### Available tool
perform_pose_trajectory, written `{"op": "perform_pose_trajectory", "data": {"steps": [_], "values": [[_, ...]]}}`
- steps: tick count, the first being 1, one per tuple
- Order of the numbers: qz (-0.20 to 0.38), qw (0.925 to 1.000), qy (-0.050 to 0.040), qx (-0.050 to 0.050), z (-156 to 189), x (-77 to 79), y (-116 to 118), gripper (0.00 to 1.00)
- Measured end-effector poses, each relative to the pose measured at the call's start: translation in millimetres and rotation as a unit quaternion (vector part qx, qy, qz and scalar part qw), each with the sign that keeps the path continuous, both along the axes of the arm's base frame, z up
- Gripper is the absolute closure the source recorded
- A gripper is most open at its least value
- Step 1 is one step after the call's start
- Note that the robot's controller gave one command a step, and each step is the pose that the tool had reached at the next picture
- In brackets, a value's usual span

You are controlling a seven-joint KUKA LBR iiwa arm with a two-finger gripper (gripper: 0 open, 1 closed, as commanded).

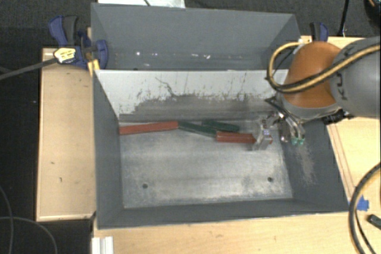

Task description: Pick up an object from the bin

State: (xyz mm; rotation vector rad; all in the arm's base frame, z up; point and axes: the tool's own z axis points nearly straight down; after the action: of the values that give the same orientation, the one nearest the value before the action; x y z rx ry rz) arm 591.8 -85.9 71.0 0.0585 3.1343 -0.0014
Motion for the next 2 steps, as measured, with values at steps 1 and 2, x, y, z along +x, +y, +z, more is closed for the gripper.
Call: {"op": "perform_pose_trajectory", "data": {"steps": [1,2], "values": [[0.008,1.0,-0.0021,0.0,164,-10.6,10,1.0],[0.065,0.9978,0.0048,0.001,110,-51.8,-5,1.0]]}}
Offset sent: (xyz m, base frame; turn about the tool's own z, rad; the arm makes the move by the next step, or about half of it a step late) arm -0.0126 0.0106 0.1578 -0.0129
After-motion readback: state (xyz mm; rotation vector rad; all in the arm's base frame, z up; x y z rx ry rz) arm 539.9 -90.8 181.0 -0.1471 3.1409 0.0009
